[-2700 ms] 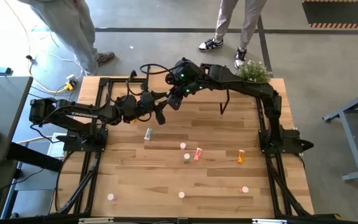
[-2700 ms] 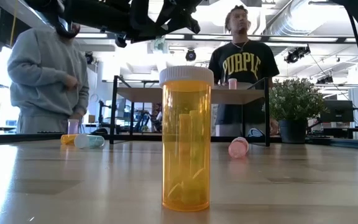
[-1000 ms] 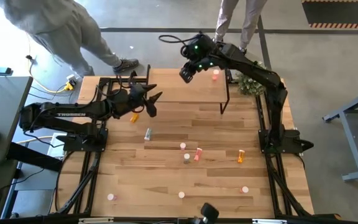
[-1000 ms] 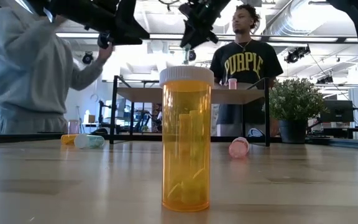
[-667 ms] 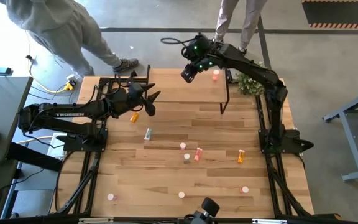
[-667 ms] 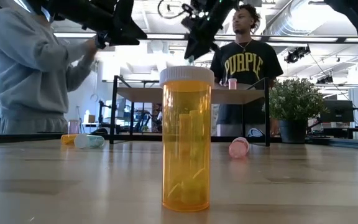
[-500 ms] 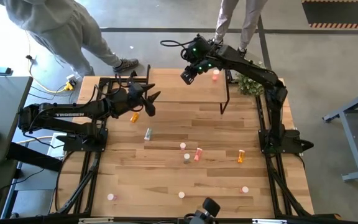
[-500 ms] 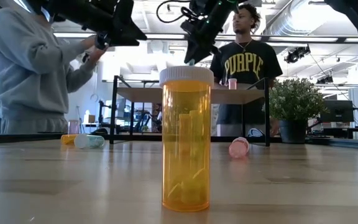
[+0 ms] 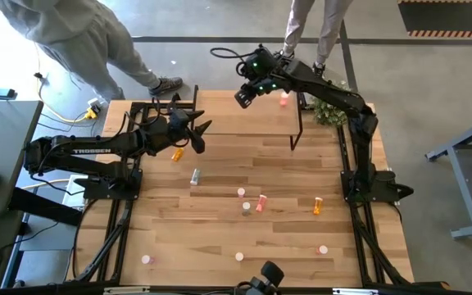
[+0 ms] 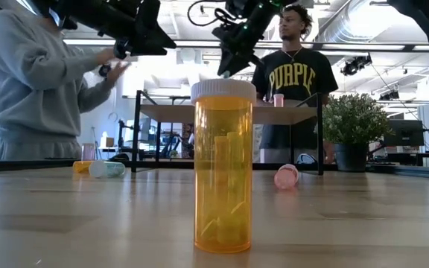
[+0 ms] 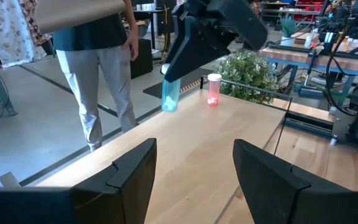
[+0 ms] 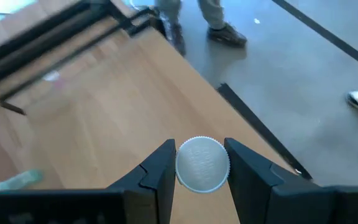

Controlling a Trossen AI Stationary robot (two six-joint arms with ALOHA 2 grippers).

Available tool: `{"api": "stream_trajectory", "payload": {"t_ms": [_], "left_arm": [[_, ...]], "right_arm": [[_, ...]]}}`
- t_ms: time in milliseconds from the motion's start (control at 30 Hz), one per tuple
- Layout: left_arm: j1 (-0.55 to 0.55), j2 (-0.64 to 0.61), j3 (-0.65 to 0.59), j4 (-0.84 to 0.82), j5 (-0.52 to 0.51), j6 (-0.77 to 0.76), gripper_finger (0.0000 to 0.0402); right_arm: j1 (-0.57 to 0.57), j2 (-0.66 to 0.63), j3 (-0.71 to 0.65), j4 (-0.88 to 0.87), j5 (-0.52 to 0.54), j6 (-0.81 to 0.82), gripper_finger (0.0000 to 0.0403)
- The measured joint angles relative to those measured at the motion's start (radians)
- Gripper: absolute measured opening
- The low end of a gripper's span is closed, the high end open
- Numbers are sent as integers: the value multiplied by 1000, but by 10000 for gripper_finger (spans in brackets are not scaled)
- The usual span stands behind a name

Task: Pick and place medicine bottles onto shelf by color
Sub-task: Put the top left blue pill bottle on the shelf

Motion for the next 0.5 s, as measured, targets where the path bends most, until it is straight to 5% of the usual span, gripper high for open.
{"api": "stream_trajectory", "payload": {"t_ms": [500], "left_arm": [[0,-3,0,-6,-12,0,202]], "right_arm": [[32,75,0,100,-58,-112,115]]}}
